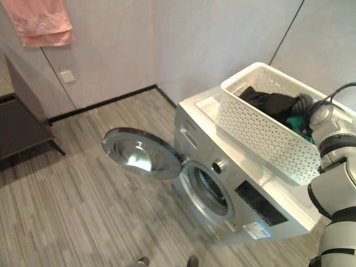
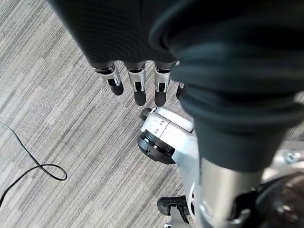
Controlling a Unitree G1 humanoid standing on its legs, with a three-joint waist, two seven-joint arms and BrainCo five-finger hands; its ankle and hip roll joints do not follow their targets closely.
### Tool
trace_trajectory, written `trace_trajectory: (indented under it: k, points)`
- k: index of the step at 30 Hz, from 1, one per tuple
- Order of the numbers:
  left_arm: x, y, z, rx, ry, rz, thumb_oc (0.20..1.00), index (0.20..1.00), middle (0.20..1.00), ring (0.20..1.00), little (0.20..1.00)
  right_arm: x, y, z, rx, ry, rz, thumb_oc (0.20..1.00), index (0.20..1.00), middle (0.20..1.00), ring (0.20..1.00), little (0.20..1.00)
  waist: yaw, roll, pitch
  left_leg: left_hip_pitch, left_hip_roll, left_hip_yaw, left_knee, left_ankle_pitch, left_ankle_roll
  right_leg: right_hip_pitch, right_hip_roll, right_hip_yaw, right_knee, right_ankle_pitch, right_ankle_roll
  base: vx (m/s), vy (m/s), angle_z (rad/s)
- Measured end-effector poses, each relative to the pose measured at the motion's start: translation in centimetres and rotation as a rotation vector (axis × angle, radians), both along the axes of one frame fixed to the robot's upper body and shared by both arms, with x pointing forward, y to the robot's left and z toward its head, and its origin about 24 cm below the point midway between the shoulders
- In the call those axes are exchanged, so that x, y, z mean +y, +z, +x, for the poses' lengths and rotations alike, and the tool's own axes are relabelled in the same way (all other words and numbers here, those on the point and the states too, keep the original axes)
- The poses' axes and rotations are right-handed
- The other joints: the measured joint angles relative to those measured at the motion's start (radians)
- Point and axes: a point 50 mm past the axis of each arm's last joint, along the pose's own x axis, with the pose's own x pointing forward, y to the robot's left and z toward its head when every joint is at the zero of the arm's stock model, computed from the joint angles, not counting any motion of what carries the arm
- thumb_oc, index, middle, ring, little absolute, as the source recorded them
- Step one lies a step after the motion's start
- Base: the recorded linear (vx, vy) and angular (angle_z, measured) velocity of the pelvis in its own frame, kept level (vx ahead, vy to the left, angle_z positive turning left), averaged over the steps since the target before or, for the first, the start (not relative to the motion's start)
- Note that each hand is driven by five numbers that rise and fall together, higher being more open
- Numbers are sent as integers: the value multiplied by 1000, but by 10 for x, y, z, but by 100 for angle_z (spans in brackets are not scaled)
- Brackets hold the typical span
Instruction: Grab the laundry basket,head to the washer,open it,put in the laundry and shut it.
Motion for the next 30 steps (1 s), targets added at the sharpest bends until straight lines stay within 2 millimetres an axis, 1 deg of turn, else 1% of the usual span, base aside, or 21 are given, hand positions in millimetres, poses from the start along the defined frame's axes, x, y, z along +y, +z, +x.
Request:
trace_trajectory:
  k: [2,3,5,6,7,9,11,14,17,19,21,22,24,25,27,28,29,30]
  points:
    - [1,0,-1,5,-9,6,1000,1000,1000,1000,1000,3,11,2,-67,5,26,200,200,200,200,200,-10,-4,-2,0,0,0,-2,2,3,0,0,1,0,1,1,-15,34,-3]
    - [3,1,-2,9,-18,16,1000,1000,1000,1000,1000,7,21,3,-135,11,54,200,200,200,200,200,-23,-11,-7,3,-1,4,-2,2,3,0,-1,7,0,2,0,-20,48,-8]
    - [3,1,-1,9,-26,22,1000,1000,1000,1000,1000,15,35,6,-199,39,61,200,200,200,200,200,-32,-13,-8,7,-1,13,-1,2,3,-1,0,20,0,8,0,-26,44,-16]
    - [5,1,-2,13,-21,30,1000,1000,1000,1000,1000,19,46,7,-240,44,57,200,200,200,200,200,-34,-14,-8,13,-2,26,-3,2,4,0,-1,27,0,10,1,-24,35,-24]
    - [6,1,-1,11,-12,36,1000,1000,1000,1000,1000,20,52,8,-263,43,55,200,200,200,200,200,-36,-16,-10,16,-3,33,-3,2,4,0,-1,32,0,12,1,-24,35,-22]
    - [9,2,-5,27,-7,46,1000,1000,1000,1000,1000,21,56,8,-278,41,53,200,200,200,200,200,-42,-23,-15,22,-4,40,-3,2,4,2,0,48,0,14,2,-7,24,-15]
    - [10,2,-6,29,-3,49,1000,1000,1000,1000,1000,21,55,8,-272,38,50,200,200,200,200,200,-43,-28,-18,29,-3,51,-5,2,4,3,1,53,0,16,1,-6,16,-17]
    - [11,2,-8,33,3,49,1000,1000,1000,1000,1000,21,47,10,-232,19,45,200,200,200,200,200,-43,-28,-18,41,-2,58,-6,1,6,13,2,58,0,13,1,1,0,-7]
    - [11,2,-9,34,7,49,1000,1000,1000,1000,1000,25,36,14,-186,18,45,200,200,200,200,200,-42,-28,-18,48,0,61,-6,1,6,17,6,67,0,15,-1,16,-18,-5]
    - [11,2,-10,36,7,48,1000,1000,1000,1000,1000,28,24,16,-118,22,4,200,200,200,200,200,-42,-29,-19,48,2,61,-5,1,6,17,7,69,0,16,-2,0,0,0]
    - [11,2,-12,37,8,44,1000,1000,1000,1000,1000,25,13,16,-41,16,-45,200,200,200,200,200,-37,-30,-20,40,2,58,-4,1,7,16,8,68,0,16,-3,19,-31,5]
    - [11,2,-13,40,9,43,1000,1000,1000,1000,1000,21,7,14,-4,-1,-62,200,200,200,200,200,-36,-31,-23,34,2,55,-3,1,8,14,7,63,-1,14,-5,23,-39,10]
    - [11,2,-15,38,7,34,1000,1000,1000,1000,1000,8,-9,7,80,-50,-102,200,200,200,200,200,-21,-31,-24,32,2,47,-4,3,11,15,6,52,0,12,-5,21,-45,17]
    - [10,2,-13,31,4,25,1000,1000,1000,1000,1000,-13,-28,-6,180,-120,-146,200,200,200,200,200,-4,-30,-26,24,2,32,-4,4,13,14,6,42,0,8,-7,16,-58,23]
    - [9,2,-16,39,4,20,1000,1000,1000,1000,1000,-23,-36,-14,231,-155,-161,200,200,200,200,200,9,-24,-28,12,1,27,-2,7,13,7,6,31,0,11,-3,9,-41,17]
    - [9,2,-15,34,0,16,1000,1000,1000,1000,1000,-36,-43,-23,250,-185,-161,479,479,479,479,479,22,-21,-35,-4,0,19,2,7,13,-3,5,21,0,10,-3,13,-32,26]
    - [9,2,-14,30,-3,13,1000,1000,1000,1000,1000,-46,-48,-32,281,-225,-171,708,708,708,708,708,24,-20,-38,-4,-1,1,0,9,12,-3,3,11,-1,7,-3,29,-56,34]
    - [7,1,-16,38,-3,0,1000,1000,1000,1000,1000,-49,-50,-35,314,-241,-181,1000,1000,1000,1000,1000,27,-8,-40,-6,-1,-6,-2,12,10,-3,1,-3,-1,6,-3,27,-47,26]
